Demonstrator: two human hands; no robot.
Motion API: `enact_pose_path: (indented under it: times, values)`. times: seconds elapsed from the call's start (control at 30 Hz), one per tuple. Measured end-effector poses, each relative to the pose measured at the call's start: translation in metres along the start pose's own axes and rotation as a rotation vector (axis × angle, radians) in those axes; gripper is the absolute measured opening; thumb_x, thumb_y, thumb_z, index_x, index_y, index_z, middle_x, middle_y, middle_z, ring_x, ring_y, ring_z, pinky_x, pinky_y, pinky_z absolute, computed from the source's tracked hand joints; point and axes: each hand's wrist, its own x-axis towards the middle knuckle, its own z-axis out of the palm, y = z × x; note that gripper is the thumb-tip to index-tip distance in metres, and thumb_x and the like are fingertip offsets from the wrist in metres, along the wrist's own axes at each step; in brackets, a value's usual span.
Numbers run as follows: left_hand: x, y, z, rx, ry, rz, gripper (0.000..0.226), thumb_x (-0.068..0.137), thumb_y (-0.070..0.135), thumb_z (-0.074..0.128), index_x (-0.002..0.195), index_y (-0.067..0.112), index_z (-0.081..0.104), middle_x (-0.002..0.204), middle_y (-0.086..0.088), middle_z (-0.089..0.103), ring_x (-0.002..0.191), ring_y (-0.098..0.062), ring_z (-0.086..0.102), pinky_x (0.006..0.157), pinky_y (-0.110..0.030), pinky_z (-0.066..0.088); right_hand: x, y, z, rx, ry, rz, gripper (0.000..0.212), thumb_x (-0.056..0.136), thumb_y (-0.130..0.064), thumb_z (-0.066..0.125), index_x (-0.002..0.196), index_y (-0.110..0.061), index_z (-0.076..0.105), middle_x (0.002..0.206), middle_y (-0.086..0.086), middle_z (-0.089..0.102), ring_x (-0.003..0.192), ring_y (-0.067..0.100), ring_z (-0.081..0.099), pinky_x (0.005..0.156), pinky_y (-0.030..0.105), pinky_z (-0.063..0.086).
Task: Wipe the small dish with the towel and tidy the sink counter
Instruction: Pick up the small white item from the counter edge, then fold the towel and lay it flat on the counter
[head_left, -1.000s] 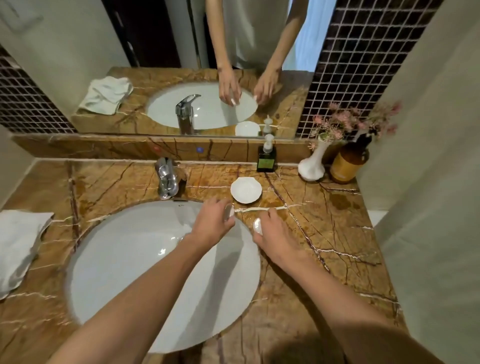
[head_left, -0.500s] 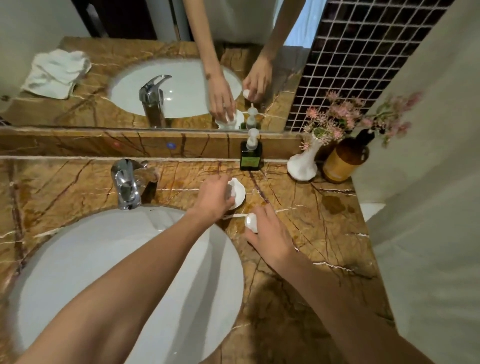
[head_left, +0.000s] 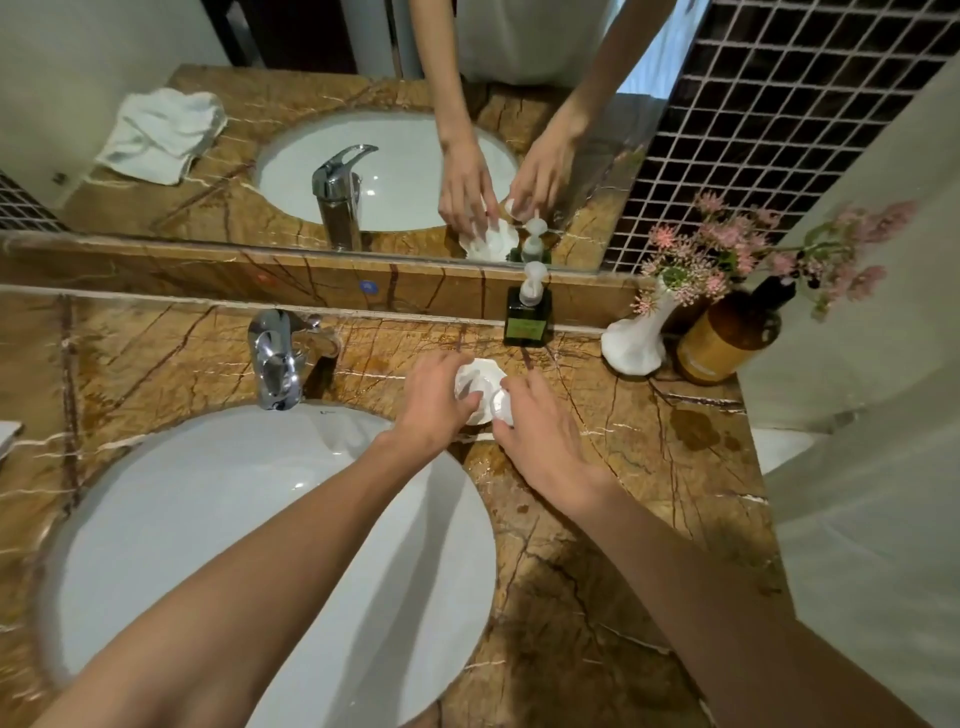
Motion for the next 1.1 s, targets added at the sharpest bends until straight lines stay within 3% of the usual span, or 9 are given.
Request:
enact_pose_path:
  times: [0.17, 0.43, 0.63, 0.83, 0.93, 1.1]
  values:
    - [-0.011, -0.018, -0.027, -0.064, 0.071, -0.090, 0.039, 0.081, 0.017, 0.068, 0.119, 0.018, 0.059, 0.118, -0.004, 0.062, 0.109, -0.020, 0.054, 0.094, -0.035, 0.044, 0.035, -0.014, 0.003, -0.054, -0.022, -0.082, 0.046, 0.088, -0.015, 0.064, 0.131, -0.010, 0.049, 0.123, 0.010, 0.050, 0.109, 0.027, 0.050, 0.090, 0.036, 0.046]
    - [-0.039, -0.039, -0.039, -0.165, 0.143, -0.137, 0.031, 0.085, 0.017, 0.059, 0.116, 0.017, 0.058, 0.110, -0.002, 0.062, 0.100, -0.016, 0.056, 0.088, -0.038, 0.049, 0.051, -0.014, 0.014, -0.193, -0.129, -0.167, 0.047, 0.086, -0.018, 0.064, 0.130, -0.005, 0.052, 0.126, 0.015, 0.053, 0.116, 0.028, 0.046, 0.097, 0.037, 0.040]
    - [-0.050, -0.043, -0.043, -0.199, 0.185, -0.145, 0.032, 0.085, 0.015, 0.059, 0.117, 0.017, 0.058, 0.109, 0.001, 0.063, 0.092, -0.010, 0.055, 0.077, -0.022, 0.043, 0.054, -0.012, 0.019, -0.230, -0.198, -0.210, 0.038, 0.088, -0.016, 0.063, 0.123, -0.004, 0.055, 0.122, 0.015, 0.052, 0.114, 0.030, 0.046, 0.095, 0.038, 0.041]
    - [-0.058, -0.049, -0.053, -0.188, 0.203, -0.161, 0.029, 0.088, 0.021, 0.057, 0.116, 0.014, 0.058, 0.109, -0.001, 0.063, 0.092, -0.009, 0.054, 0.080, -0.025, 0.042, 0.052, -0.015, 0.018, -0.260, -0.200, -0.207, 0.045, 0.089, -0.027, 0.064, 0.128, -0.007, 0.052, 0.124, 0.015, 0.052, 0.114, 0.031, 0.046, 0.095, 0.040, 0.041]
    - [-0.066, -0.056, -0.061, -0.137, 0.167, -0.158, 0.031, 0.088, 0.022, 0.054, 0.118, 0.014, 0.057, 0.112, -0.003, 0.062, 0.099, -0.014, 0.056, 0.083, -0.025, 0.042, 0.041, -0.031, 0.017, -0.227, -0.083, -0.236, 0.045, 0.090, -0.032, 0.061, 0.129, -0.010, 0.052, 0.130, 0.017, 0.051, 0.119, 0.032, 0.046, 0.098, 0.043, 0.041]
    - [-0.101, -0.082, -0.080, 0.110, 0.045, -0.123, 0.041, 0.087, 0.027, 0.052, 0.125, 0.012, 0.053, 0.126, -0.009, 0.058, 0.115, -0.024, 0.051, 0.097, -0.038, 0.040, 0.008, -0.090, 0.033, -0.081, -0.112, -0.425, 0.047, 0.092, -0.032, 0.055, 0.134, -0.010, 0.047, 0.138, 0.017, 0.047, 0.125, 0.033, 0.045, 0.101, 0.042, 0.040]
